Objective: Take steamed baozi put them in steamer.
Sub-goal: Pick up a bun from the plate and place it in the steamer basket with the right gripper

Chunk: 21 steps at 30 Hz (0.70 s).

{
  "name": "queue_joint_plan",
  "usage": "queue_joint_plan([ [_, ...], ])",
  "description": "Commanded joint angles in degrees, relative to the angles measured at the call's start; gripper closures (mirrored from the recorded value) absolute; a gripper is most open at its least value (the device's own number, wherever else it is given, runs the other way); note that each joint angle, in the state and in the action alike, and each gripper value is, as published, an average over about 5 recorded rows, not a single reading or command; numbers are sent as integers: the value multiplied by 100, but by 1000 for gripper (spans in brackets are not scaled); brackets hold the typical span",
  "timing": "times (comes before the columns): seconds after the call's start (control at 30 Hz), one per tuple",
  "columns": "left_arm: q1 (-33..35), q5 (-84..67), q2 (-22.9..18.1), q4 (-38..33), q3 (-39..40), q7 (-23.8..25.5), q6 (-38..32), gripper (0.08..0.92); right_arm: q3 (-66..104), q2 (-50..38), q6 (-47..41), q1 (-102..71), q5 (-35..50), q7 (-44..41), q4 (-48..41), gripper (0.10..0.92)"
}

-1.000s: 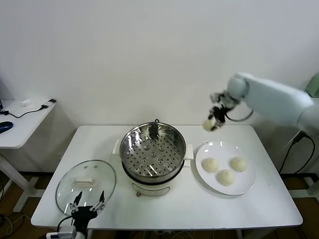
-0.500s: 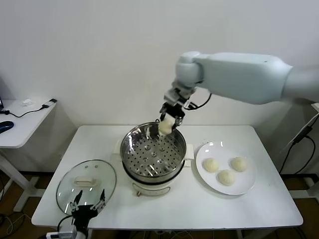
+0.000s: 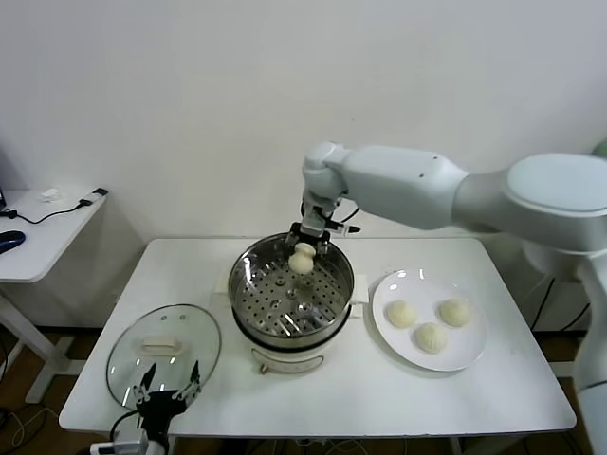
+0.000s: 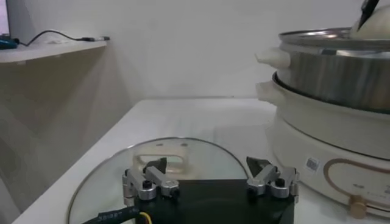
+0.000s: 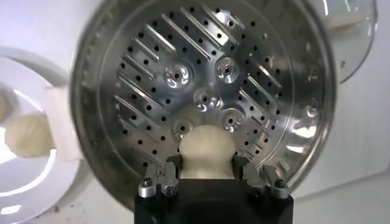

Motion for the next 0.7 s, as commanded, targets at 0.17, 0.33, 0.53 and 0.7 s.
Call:
queue_joint_plan([
  [0.17, -15, 1, 3, 22, -14, -33, -12, 177, 413, 595, 577, -756, -577, 228, -1340, 438],
  [0.33, -3, 0, -10, 0, -2, -39, -11, 177, 353, 471, 584, -513, -60, 36, -1051, 328],
  [0.53, 32, 10, -36, -101, 15, -29, 5, 177, 24, -13, 575, 505, 1216, -406, -432, 211],
  [0.7, 80, 37, -52, -198, 29, -19, 13, 177, -820, -857, -218, 1617, 3135, -774, 471, 203],
])
